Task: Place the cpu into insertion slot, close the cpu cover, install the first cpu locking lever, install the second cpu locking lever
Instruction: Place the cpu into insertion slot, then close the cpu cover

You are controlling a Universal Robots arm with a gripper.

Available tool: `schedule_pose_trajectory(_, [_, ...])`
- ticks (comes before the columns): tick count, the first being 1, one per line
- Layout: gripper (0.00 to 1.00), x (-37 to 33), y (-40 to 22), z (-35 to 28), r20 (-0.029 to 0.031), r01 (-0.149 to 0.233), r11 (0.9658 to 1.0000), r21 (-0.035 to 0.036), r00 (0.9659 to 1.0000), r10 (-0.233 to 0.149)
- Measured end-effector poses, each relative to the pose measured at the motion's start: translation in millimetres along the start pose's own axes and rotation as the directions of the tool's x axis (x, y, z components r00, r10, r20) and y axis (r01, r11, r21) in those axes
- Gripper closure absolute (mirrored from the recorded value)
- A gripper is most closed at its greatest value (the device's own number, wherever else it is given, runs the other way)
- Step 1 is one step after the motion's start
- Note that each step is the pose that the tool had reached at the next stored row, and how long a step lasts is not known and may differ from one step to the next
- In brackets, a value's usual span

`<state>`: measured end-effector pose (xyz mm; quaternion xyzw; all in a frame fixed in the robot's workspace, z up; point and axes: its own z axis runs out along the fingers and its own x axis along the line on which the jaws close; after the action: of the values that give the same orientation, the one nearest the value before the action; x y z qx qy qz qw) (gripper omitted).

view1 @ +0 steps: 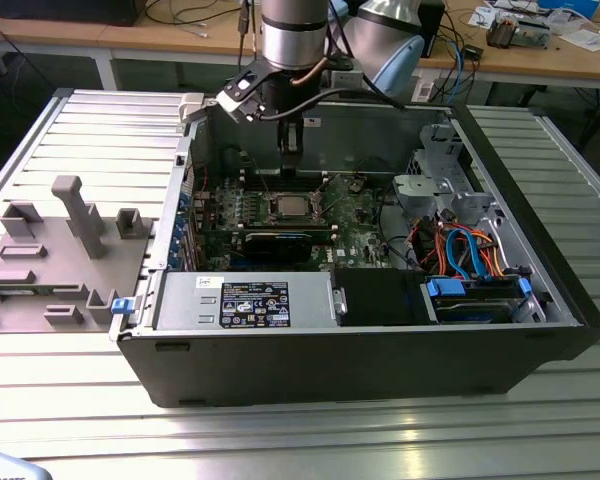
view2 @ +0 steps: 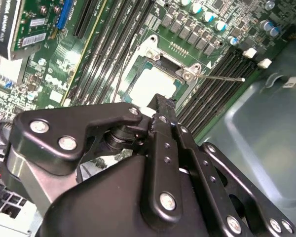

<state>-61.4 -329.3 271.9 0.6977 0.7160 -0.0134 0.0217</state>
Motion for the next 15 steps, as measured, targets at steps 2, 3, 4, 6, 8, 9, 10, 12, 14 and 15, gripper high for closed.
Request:
schedule_pose_trajectory(2, [0.89, -0.3, 0.2, -3.9, -0.0023, 0.0, 1.0, 0.0002, 1.0, 0.0])
schedule_pose_trajectory(3, [0.89, -0.5, 0.3, -6.7, -0.0046, 0.0, 1.0, 0.0002, 1.0, 0.0])
schedule_pose_trajectory(4, [0.89, -0.7, 0.4, -9.0, -0.0064, 0.0, 1.0, 0.0002, 1.0, 0.0])
schedule_pose_trajectory(6, [0.89, -1.1, 0.4, -12.9, -0.0084, 0.0, 1.0, 0.0002, 1.0, 0.0])
schedule_pose_trajectory(8, [0.89, -1.2, 0.5, -15.2, -0.009, 0.0, 1.0, 0.0002, 1.0, 0.0])
schedule_pose_trajectory(9, [0.89, -1.3, 0.5, -16.0, -0.0097, 0.0, 1.0, 0.0002, 1.0, 0.0])
schedule_pose_trajectory(10, [0.89, -1.3, 0.5, -16.4, -0.0112, 0.0, 1.0, 0.0001, 0.9999, 0.0])
schedule_pose_trajectory(12, [0.89, -1.3, 0.5, -16.4, -0.0123, 0.0, 1.0, 0.0, 0.9999, 0.0])
schedule_pose_trajectory(14, [0.89, -1.3, 0.5, -16.5, -0.0125, 0.0, 1.0, 0.0001, 0.9999, 0.0])
schedule_pose_trajectory(15, [0.89, -1.3, 0.5, -16.5, -0.0129, 0.0, 1.0, 0.0001, 0.9999, 0.0])
